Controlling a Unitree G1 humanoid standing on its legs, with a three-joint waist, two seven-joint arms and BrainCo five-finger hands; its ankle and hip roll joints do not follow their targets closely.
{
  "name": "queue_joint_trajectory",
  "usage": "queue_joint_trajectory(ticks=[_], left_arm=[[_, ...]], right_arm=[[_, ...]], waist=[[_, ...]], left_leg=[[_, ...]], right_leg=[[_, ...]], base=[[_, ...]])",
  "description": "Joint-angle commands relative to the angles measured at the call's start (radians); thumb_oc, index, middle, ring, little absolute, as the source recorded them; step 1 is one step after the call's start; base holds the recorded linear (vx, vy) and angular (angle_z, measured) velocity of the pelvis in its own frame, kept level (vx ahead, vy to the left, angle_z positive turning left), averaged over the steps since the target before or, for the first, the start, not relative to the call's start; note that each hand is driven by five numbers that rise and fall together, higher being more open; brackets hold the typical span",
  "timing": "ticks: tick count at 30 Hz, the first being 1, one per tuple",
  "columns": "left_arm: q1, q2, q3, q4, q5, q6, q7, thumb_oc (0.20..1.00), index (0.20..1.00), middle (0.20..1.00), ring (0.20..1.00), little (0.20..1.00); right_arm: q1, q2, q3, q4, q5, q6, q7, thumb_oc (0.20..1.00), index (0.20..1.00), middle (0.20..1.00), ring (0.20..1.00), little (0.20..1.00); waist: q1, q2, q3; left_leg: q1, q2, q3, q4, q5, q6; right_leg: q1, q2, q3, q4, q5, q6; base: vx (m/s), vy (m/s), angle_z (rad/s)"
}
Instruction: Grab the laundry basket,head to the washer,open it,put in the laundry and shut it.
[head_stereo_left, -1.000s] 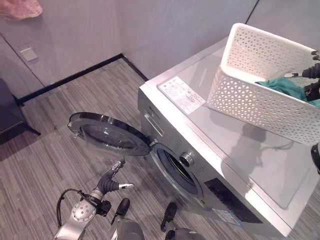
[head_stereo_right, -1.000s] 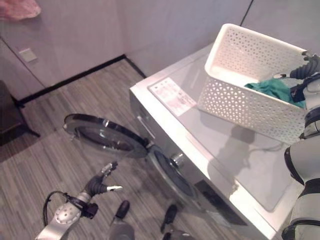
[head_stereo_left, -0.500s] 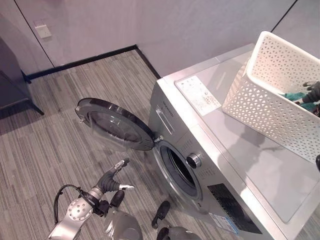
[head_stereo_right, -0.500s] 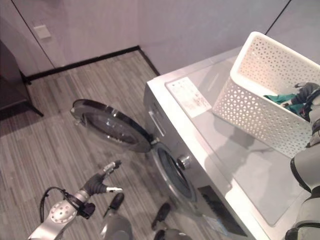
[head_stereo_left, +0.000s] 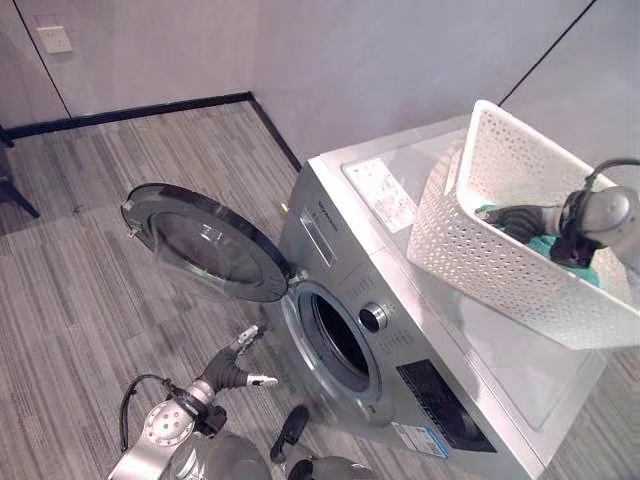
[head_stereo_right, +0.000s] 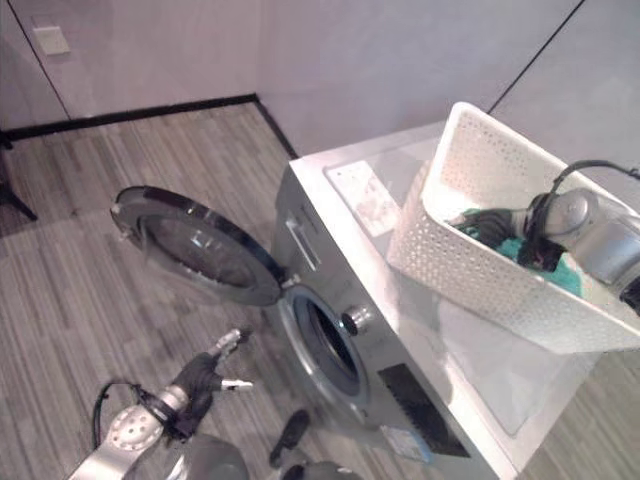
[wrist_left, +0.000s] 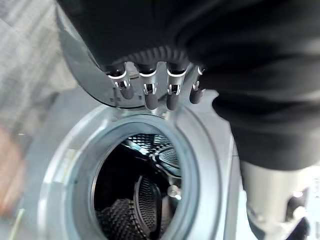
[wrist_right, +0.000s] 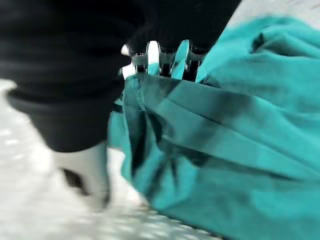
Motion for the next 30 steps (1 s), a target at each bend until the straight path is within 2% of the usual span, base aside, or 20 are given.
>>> queue_joint_trajectory(ticks=[1, 3, 5, 8, 9, 11, 18, 23, 30], left_arm=[[-0.025, 0.029, 0.007, -0.046, 0.032, -0.050, 0.005, 1.000, 1.000, 1.000, 1.000, 1.000], [-0.023, 0.029, 0.012, -0.049, 0.031, -0.050, 0.005, 1.000, 1.000, 1.000, 1.000, 1.000], [-0.018, 0.022, 0.019, -0.052, 0.021, -0.051, 0.010, 1.000, 1.000, 1.000, 1.000, 1.000], [-0.008, 0.011, 0.021, -0.050, -0.008, -0.050, 0.025, 1.000, 1.000, 1.000, 1.000, 1.000], [0.000, 0.005, 0.020, -0.046, -0.024, -0.053, 0.036, 1.000, 1.000, 1.000, 1.000, 1.000], [0.005, 0.011, 0.021, -0.046, -0.029, -0.053, 0.039, 1.000, 1.000, 1.000, 1.000, 1.000], [0.039, 0.022, 0.037, -0.048, -0.073, -0.048, 0.049, 1.000, 1.000, 1.000, 1.000, 1.000], [0.043, 0.036, 0.035, -0.056, -0.070, -0.038, 0.045, 1.000, 1.000, 1.000, 1.000, 1.000], [0.033, 0.040, 0.016, -0.061, -0.062, -0.034, 0.037, 1.000, 1.000, 1.000, 1.000, 1.000]], right_arm=[[0.052, 0.061, 0.091, -0.044, 0.171, -0.027, 0.122, 1.000, 1.000, 1.000, 1.000, 1.000], [0.053, 0.067, 0.082, -0.019, 0.162, -0.033, 0.115, 1.000, 1.000, 1.000, 1.000, 1.000], [0.057, 0.088, 0.037, 0.076, 0.129, -0.060, 0.068, 1.000, 1.000, 1.000, 1.000, 1.000], [0.057, 0.160, -0.086, 0.367, 0.064, -0.132, -0.035, 1.000, 1.000, 1.000, 1.000, 1.000], [0.048, 0.207, -0.154, 0.518, 0.013, -0.151, -0.094, 1.000, 1.000, 1.000, 1.000, 1.000], [0.046, 0.235, -0.190, 0.577, -0.013, -0.161, -0.112, 1.000, 1.000, 1.000, 1.000, 1.000], [-0.045, 0.308, -0.296, 0.906, -0.142, -0.193, -0.228, 1.000, 1.000, 1.000, 1.000, 1.000], [-0.041, 0.334, -0.335, 1.011, -0.228, -0.194, -0.247, 1.000, 1.000, 1.000, 1.000, 1.000], [0.055, 0.400, -0.363, 0.956, -0.258, -0.184, -0.227, 1.000, 1.000, 1.000, 1.000, 1.000]], waist=[[0.012, -0.028, 0.026], [0.010, -0.028, 0.024], [0.011, -0.023, 0.021], [0.006, -0.020, 0.018], [0.007, -0.006, 0.016], [0.004, -0.009, 0.014], [0.007, 0.018, 0.008], [0.011, 0.037, 0.009], [0.010, 0.059, 0.028]], left_leg=[[0.116, 0.048, 0.032, -0.005, 0.185, 0.005], [0.121, 0.049, 0.036, -0.006, 0.183, 0.005], [0.131, 0.056, 0.047, -0.007, 0.176, 0.002], [0.128, 0.055, 0.049, -0.008, 0.180, 0.004], [0.126, 0.060, 0.054, -0.010, 0.176, 0.004], [0.118, 0.057, 0.052, -0.011, 0.180, 0.006], [0.100, 0.058, 0.051, -0.011, 0.181, 0.010], [0.092, 0.055, 0.046, -0.006, 0.184, 0.015], [0.068, 0.047, 0.032, 0.013, 0.177, 0.023]], right_leg=[[0.063, -0.089, 0.118, 0.009, -0.143, 0.093], [0.066, -0.089, 0.121, 0.009, -0.142, 0.093], [0.071, -0.084, 0.126, 0.009, -0.144, 0.092], [0.066, -0.084, 0.127, 0.009, -0.139, 0.093], [0.065, -0.080, 0.128, 0.009, -0.142, 0.092], [0.059, -0.084, 0.126, 0.009, -0.139, 0.093], [0.050, -0.081, 0.127, 0.009, -0.138, 0.091], [0.049, -0.082, 0.125, 0.009, -0.139, 0.091], [0.030, -0.084, 0.131, 0.009, -0.137, 0.089]], base=[[0.01, 0.006, -0.03], [0.02, -0.004, -0.15], [0.02, -0.009, -0.13], [-0.01, -0.009, -0.07], [0.00, -0.009, -0.04], [0.00, -0.004, -0.02], [0.00, -0.002, 0.01], [0.01, -0.004, 0.02], [0.00, 0.000, 0.00]])
